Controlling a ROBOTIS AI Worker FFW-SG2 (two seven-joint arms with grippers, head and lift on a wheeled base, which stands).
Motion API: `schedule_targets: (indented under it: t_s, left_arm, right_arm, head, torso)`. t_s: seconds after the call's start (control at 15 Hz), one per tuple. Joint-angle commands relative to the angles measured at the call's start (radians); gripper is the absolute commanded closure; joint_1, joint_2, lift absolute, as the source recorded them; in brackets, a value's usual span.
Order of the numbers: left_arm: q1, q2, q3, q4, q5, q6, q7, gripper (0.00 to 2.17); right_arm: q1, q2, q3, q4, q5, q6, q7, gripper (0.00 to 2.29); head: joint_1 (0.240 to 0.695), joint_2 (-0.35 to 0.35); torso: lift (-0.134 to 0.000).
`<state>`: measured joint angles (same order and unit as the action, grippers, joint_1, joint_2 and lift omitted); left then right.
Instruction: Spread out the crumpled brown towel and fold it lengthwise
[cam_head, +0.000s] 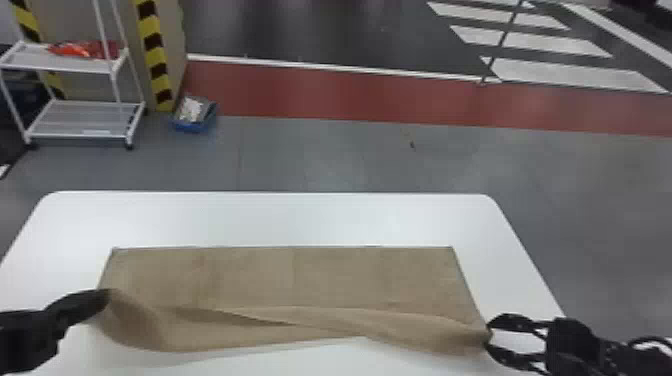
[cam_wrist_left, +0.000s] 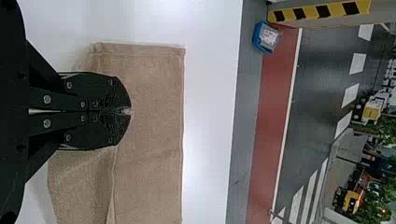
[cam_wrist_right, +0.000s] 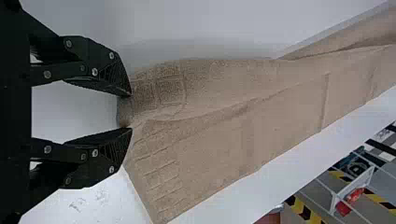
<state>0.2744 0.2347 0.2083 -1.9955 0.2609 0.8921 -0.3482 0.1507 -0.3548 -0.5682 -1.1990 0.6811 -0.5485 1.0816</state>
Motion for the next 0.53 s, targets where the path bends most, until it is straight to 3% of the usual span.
schedule_targets:
  t_s: [0.0, 0.27, 0.47]
  left_arm:
    - [0.0, 0.0, 0.0, 0.0, 0.0, 0.0, -0.002, 1.39]
    - [0.012, 0.0, 0.0, -0.008, 0.0, 0.0, -0.005, 1.39]
    - [0.026, 0.0, 0.014, -0.025, 0.0, 0.003, -0.006, 1.39]
  right_arm:
    - [-0.033, 0.0, 0.013, 0.03, 0.028, 0.02, -0.042, 0.74]
    - [-0.063, 0.002, 0.017, 0.042, 0.038, 0.06, -0.098, 0.74]
    - [-0.025, 0.011, -0.024, -0.037, -0.009, 0.063, -0.08, 0.65]
  head:
    - [0.695, -0.209]
    - [0.695, -0.217]
    - [0.695, -0.225]
  torso:
    - [0.0]
    - [0.0]
    - [0.0]
